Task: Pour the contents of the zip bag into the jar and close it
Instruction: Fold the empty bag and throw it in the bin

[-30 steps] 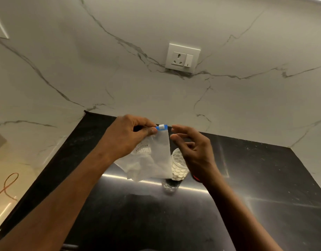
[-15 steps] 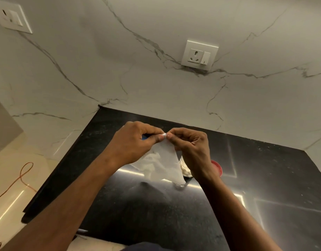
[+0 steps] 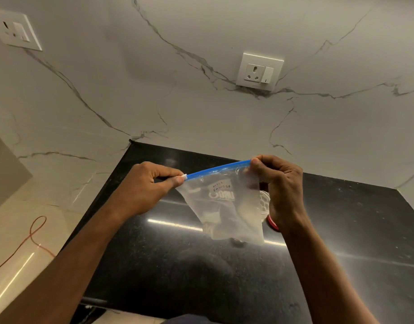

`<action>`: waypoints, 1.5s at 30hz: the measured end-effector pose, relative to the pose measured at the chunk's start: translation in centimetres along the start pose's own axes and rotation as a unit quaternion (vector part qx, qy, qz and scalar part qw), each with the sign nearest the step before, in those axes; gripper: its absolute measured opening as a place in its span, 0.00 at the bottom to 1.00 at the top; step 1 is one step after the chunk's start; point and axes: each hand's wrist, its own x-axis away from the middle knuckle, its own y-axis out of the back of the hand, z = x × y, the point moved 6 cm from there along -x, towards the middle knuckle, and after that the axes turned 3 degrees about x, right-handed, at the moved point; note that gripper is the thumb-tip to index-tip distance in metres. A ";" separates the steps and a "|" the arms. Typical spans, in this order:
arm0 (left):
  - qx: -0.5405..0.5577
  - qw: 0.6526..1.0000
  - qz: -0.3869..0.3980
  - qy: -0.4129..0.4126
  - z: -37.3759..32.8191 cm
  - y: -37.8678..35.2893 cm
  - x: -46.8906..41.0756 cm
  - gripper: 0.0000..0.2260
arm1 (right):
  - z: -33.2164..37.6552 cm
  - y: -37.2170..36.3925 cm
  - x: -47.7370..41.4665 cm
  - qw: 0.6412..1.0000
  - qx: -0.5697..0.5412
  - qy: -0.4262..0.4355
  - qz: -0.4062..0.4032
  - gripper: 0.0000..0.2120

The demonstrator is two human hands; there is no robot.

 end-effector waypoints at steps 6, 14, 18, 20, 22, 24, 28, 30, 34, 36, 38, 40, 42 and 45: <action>0.347 0.927 0.105 0.100 1.1 -2.9 0.9 0.31 | -1.8 -1.3 -0.8 0.979 -0.148 -0.135 0.030 0.05; 0.455 0.858 0.033 0.236 4.1 -7.4 3.2 0.16 | -7.1 -3.6 3.6 0.951 -0.058 -0.229 0.201 0.27; 0.487 0.829 0.105 0.255 4.4 -7.2 3.6 0.21 | -8.6 -3.0 5.4 0.945 -0.033 -0.235 0.224 0.14; 0.513 0.807 0.132 0.260 4.9 -7.2 3.7 0.26 | -8.6 -2.3 5.6 0.950 -0.055 -0.239 0.193 0.10; 0.569 0.765 0.119 0.276 5.2 -7.1 3.8 0.28 | -9.0 -2.1 5.9 0.942 -0.107 -0.273 0.167 0.11; 0.640 0.698 0.088 0.309 5.3 -7.2 3.9 0.27 | -9.8 -2.3 6.7 0.915 -0.194 -0.325 0.140 0.14; 0.726 0.598 0.035 0.338 5.2 -7.7 4.5 0.25 | -10.1 -2.3 7.9 0.835 -0.424 -0.330 0.120 0.21; 0.740 0.575 0.032 0.348 5.4 -8.0 5.1 0.23 | -9.7 -2.5 8.3 0.837 -0.430 -0.294 0.167 0.27; 0.725 0.573 0.076 0.374 5.7 -8.6 6.1 0.22 | -10.8 -4.0 9.5 0.903 -0.204 -0.278 0.254 0.36; 0.706 0.589 0.114 0.378 5.7 -9.0 6.5 0.22 | -10.9 -4.6 9.4 0.906 -0.170 -0.293 0.253 0.43; 0.695 0.604 0.140 0.366 5.7 -9.3 6.6 0.22 | -10.6 -4.9 8.8 0.910 -0.188 -0.283 0.238 0.45; 0.680 0.627 0.152 0.348 5.6 -9.2 6.6 0.22 | -10.3 -5.3 8.4 0.911 -0.228 -0.272 0.211 0.42; 0.660 0.652 0.169 0.333 5.2 -9.0 6.5 0.22 | -10.5 -5.7 8.2 0.910 -0.258 -0.269 0.182 0.38; 0.622 0.701 0.177 0.300 4.8 -9.0 6.4 0.27 | -10.8 -6.2 8.2 0.920 -0.263 -0.249 0.147 0.26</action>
